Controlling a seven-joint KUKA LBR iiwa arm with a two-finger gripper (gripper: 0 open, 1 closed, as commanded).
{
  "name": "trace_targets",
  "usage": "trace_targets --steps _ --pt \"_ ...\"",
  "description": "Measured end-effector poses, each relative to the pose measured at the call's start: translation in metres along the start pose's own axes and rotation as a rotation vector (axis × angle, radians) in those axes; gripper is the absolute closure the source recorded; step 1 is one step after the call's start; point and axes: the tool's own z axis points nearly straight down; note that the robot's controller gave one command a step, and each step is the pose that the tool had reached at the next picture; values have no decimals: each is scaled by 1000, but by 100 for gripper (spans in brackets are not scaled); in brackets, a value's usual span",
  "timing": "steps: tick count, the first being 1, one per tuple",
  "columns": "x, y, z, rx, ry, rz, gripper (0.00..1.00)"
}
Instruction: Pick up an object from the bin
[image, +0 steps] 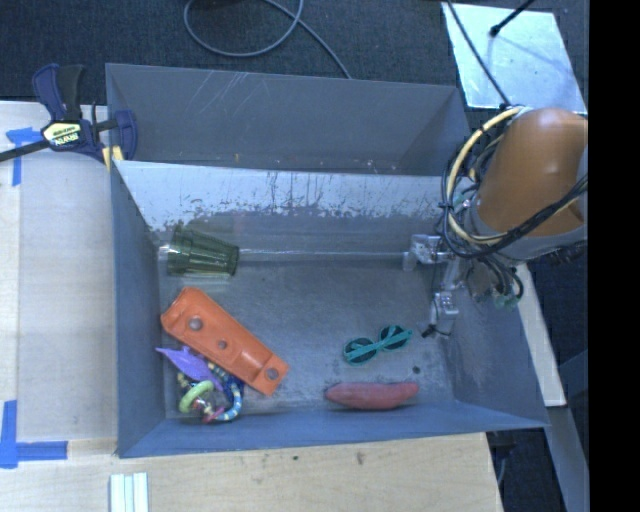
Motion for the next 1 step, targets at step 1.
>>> trace_targets --steps 1 --pt "-1 0 -5 1 -8 -2 0"
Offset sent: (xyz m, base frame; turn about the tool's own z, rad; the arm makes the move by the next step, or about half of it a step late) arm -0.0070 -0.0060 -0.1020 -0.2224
